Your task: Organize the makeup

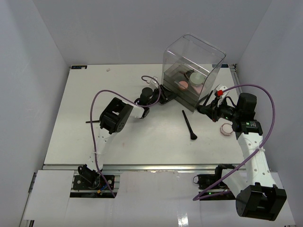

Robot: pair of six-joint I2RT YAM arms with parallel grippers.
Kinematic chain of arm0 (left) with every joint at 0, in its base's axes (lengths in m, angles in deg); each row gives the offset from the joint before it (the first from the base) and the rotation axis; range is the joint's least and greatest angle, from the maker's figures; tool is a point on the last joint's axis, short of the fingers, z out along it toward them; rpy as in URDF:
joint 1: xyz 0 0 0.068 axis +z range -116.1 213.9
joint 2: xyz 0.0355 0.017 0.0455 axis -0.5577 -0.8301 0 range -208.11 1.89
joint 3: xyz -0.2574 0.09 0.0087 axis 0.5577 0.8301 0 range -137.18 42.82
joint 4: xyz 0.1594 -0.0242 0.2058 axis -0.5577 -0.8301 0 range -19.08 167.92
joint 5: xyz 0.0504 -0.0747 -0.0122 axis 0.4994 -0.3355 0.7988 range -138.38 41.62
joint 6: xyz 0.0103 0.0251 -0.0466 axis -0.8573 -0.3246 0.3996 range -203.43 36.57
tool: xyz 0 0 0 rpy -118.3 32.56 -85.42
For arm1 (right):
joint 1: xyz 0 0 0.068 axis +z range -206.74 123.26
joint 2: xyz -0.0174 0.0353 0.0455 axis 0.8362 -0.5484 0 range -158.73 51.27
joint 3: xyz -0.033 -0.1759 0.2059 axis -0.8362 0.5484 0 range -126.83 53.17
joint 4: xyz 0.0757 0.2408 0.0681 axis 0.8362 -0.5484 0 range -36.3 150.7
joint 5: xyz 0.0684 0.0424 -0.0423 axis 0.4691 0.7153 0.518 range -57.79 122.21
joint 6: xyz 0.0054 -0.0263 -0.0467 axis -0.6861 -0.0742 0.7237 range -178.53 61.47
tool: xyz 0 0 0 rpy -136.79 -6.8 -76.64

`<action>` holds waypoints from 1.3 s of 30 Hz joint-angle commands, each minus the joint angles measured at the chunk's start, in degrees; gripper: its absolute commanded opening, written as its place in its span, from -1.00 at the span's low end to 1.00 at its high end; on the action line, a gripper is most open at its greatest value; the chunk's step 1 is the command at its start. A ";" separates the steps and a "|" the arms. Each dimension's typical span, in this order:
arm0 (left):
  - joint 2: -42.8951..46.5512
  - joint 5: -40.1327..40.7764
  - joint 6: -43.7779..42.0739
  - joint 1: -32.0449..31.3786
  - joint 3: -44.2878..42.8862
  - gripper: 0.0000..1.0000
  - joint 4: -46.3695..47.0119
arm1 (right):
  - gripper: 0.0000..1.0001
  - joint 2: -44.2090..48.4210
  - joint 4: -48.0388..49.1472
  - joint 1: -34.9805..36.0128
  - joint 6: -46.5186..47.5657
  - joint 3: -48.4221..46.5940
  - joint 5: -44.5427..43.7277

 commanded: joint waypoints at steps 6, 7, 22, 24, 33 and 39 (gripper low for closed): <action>-0.81 -0.17 1.48 -0.29 -3.48 -0.32 -1.38 | -0.85 -0.14 1.60 -0.14 -0.04 -0.17 1.43; -0.81 -0.32 1.63 -0.29 -3.48 -0.34 -1.38 | -0.85 -0.14 1.60 -0.14 0.04 -0.17 1.43; 4.27 -3.17 2.36 0.82 5.08 -0.80 4.08 | -0.85 -0.14 1.69 -0.23 0.34 0.18 0.88; 5.98 -3.85 1.43 1.05 7.54 -0.81 5.23 | -0.85 -0.14 1.69 -0.23 0.40 0.18 0.82; 15.02 -6.04 -2.63 1.49 20.75 -0.81 7.48 | -0.85 -0.23 1.80 -0.32 0.48 0.39 0.78; 17.98 -5.69 -2.92 1.96 25.65 -0.79 9.07 | -0.84 -0.52 1.86 -0.32 0.57 0.53 0.47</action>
